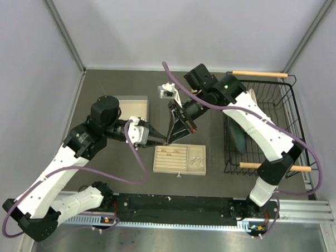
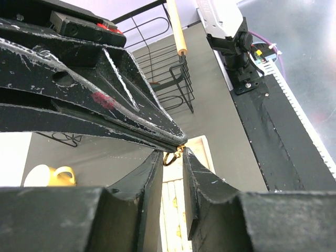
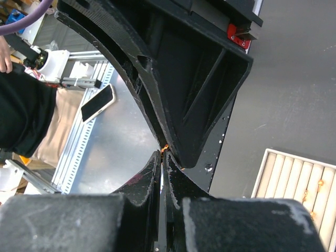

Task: Organize the mixed jewelry

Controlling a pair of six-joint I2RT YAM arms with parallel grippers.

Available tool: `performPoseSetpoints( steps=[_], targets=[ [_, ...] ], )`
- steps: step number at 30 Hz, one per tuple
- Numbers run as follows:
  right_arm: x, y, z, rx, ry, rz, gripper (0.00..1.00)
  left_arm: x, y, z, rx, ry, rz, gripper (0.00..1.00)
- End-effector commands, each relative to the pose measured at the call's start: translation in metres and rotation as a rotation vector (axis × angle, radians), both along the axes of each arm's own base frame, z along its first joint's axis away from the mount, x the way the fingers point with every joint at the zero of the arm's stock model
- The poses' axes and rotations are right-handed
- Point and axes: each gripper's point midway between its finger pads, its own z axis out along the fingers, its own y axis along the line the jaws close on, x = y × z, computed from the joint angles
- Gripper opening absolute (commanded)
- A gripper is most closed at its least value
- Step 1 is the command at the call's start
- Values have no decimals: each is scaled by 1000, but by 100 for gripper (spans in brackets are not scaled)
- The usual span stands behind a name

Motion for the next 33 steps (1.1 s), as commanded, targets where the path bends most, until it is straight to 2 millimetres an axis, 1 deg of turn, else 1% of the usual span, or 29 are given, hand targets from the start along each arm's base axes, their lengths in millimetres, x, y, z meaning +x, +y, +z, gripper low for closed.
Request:
performPoseSetpoints(
  steps=[1, 4, 9, 12, 13, 14, 15, 18, 20, 22, 25, 28, 30, 32, 33],
  targets=[
    [-1, 4, 13, 53, -45, 21, 0, -9, -1, 17, -50, -29, -33, 24],
    [-1, 4, 14, 54, -47, 20, 0, -9, -1, 16, -50, -27, -31, 19],
    [-1, 3, 15, 54, -54, 16, 0, -9, 0, 11, -42, -21, -25, 15],
    [-1, 2, 15, 55, -61, 15, 0, -8, 0, 9, -39, -20, -18, 12],
    [-1, 2, 16, 57, -63, 15, 0, -7, 0, 9, -38, -19, -15, 9],
    [-1, 1, 15, 53, -65, 12, 0, -7, 1, 9, -39, -19, -12, 2],
    [-1, 1, 16, 54, -69, 10, 0, -7, 1, 8, -36, -15, -8, 0],
    [0, -2, 17, 51, -98, -4, 0, -5, 2, 5, -30, -7, 14, 0],
    [3, -4, 17, 40, -129, -28, 5, -5, 3, 3, -25, 7, 30, 0],
    [8, -6, 16, 24, -160, -56, 15, -2, 4, 1, -18, 17, 49, 0],
    [13, -8, 16, 10, -204, -98, 23, 1, 4, 1, -16, 41, 82, 0],
    [17, -11, 16, 5, -241, -133, 29, 8, 4, 6, -33, 72, 130, 0],
    [19, -11, 18, 7, -257, -151, 31, 9, 2, 11, -52, 98, 143, 0],
    [22, -12, 16, -5, -280, -174, 33, 14, 2, 10, -57, 140, 180, 0],
    [24, -11, 17, -5, -292, -186, 33, 16, 1, 14, -70, 143, 189, 0]
  ],
)
